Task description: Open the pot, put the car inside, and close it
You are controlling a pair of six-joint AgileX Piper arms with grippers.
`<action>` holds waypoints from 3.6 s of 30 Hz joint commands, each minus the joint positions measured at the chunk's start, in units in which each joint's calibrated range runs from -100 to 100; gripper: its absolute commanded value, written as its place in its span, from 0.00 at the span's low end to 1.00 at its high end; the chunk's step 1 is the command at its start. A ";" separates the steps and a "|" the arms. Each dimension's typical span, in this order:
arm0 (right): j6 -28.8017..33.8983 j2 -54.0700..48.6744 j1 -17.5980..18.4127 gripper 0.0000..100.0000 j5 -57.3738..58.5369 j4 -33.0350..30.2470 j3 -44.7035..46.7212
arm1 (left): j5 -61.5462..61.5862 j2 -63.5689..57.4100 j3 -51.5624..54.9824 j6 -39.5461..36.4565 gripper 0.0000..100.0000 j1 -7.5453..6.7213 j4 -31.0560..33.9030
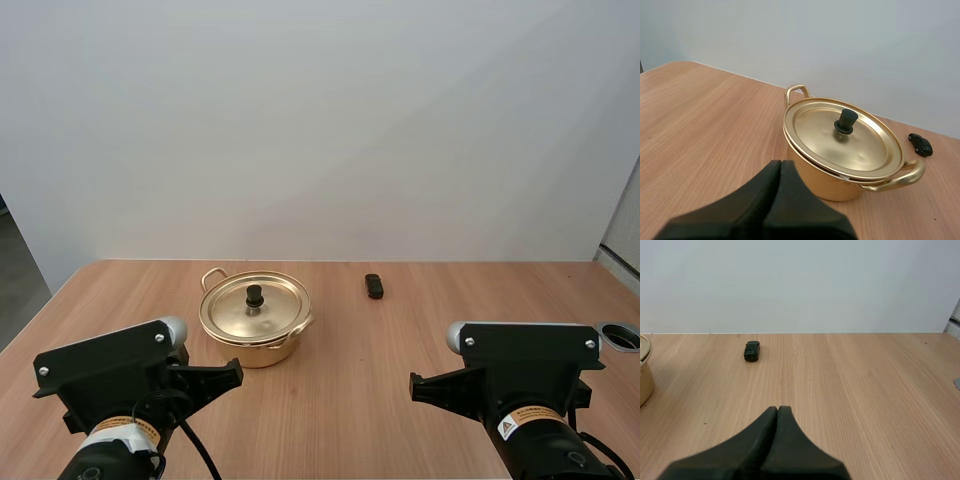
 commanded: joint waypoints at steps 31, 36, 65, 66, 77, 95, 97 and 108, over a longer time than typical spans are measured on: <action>0.01 0.00 0.03 0.00 0.04 -0.01 0.00 | -0.03 0.00 0.00 -0.05 0.00 0.01 0.03; 0.01 0.00 0.03 0.00 0.04 -0.01 0.00 | -0.03 0.00 0.00 -0.05 0.00 0.01 0.03; 0.01 0.00 0.03 0.00 0.04 2.41 0.00 | -0.03 0.00 0.00 -0.05 0.00 0.01 0.03; 0.01 0.00 0.03 0.00 0.04 3.04 0.00 | -0.03 0.00 0.00 -0.05 0.00 0.01 0.03; 0.01 0.00 0.03 0.00 0.04 3.41 0.00 | -0.93 0.00 0.00 0.66 0.00 0.01 0.03; 0.01 0.00 0.03 0.00 0.04 2.58 0.00 | -8.55 0.00 0.00 6.89 0.00 0.01 5.02; 0.01 0.00 0.03 0.00 0.04 2.58 0.00 | -8.99 0.00 0.00 7.39 0.00 0.01 5.02; 0.01 0.00 0.03 0.00 -0.80 -0.24 0.00 | -10.12 0.00 0.00 7.43 0.00 0.01 5.02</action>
